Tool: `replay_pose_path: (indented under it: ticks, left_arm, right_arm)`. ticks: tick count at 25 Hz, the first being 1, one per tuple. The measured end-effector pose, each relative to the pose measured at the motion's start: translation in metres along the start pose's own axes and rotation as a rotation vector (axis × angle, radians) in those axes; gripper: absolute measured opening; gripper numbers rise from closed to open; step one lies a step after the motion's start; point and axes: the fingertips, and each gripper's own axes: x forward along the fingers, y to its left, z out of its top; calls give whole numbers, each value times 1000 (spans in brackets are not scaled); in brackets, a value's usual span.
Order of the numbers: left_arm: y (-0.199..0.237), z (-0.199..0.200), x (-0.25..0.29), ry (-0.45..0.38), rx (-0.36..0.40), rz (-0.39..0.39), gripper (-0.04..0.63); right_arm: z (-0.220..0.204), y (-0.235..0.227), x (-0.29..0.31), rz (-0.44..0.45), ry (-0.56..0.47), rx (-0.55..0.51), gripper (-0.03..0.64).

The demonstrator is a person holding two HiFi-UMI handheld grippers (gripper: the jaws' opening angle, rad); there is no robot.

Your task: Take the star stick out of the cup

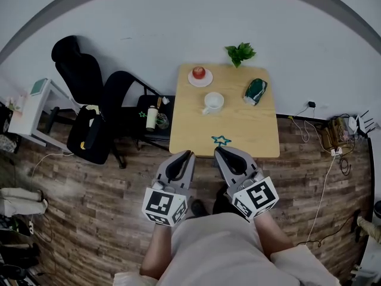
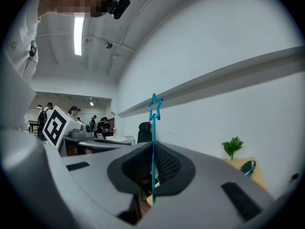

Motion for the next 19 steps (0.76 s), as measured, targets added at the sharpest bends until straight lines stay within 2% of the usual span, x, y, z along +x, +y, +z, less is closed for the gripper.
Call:
replay_pose_path:
  ticks: [19]
  left_arm:
    - [2,-1,5,1,-3,8,26]
  right_arm:
    - [-1,-8,1,1,-4,8,8]
